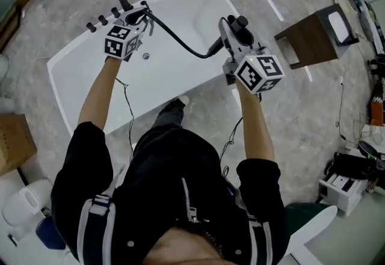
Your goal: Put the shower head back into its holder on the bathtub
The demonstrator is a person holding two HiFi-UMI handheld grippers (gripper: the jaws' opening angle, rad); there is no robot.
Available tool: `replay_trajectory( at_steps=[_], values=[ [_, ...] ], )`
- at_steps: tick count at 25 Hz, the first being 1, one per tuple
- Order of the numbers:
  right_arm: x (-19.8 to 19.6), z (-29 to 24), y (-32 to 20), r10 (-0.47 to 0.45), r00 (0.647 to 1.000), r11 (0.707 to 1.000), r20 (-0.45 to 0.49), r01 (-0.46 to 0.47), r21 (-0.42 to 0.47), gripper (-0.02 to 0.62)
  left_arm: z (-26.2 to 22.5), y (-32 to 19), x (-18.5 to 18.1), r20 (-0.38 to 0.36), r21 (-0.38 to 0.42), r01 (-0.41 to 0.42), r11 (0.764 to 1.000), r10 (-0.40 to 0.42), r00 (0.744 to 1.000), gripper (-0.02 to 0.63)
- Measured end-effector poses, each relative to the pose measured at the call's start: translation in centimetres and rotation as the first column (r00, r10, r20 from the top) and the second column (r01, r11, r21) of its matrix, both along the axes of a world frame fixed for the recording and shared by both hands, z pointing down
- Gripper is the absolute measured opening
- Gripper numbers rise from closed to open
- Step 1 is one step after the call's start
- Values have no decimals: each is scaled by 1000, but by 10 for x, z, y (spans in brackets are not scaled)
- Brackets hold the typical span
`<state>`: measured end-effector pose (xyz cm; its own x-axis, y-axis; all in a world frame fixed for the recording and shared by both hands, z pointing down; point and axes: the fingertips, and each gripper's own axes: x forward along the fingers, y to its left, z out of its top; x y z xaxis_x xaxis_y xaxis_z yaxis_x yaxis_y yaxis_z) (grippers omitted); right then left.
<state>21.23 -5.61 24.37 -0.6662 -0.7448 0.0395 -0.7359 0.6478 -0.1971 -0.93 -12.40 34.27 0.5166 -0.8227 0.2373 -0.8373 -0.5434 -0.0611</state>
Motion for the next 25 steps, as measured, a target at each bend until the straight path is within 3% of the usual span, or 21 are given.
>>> replay_trajectory(
  at_steps=[14,21,25],
  values=[
    [-42,-18,-126,-37,999,999,-18,37,14,110,-93,-143,-31,-9,137,-13,991,14,1000,75],
    [-59,-37,-167,-49,999,998,16,49,31,109,-141,-187,-42,68,228,-24,973,9,998,75],
    [-74,-42,-189,-68,997,997,42,66,31,109,-186,-207,-52,138,320,-44,946,-1,990,75]
  ],
)
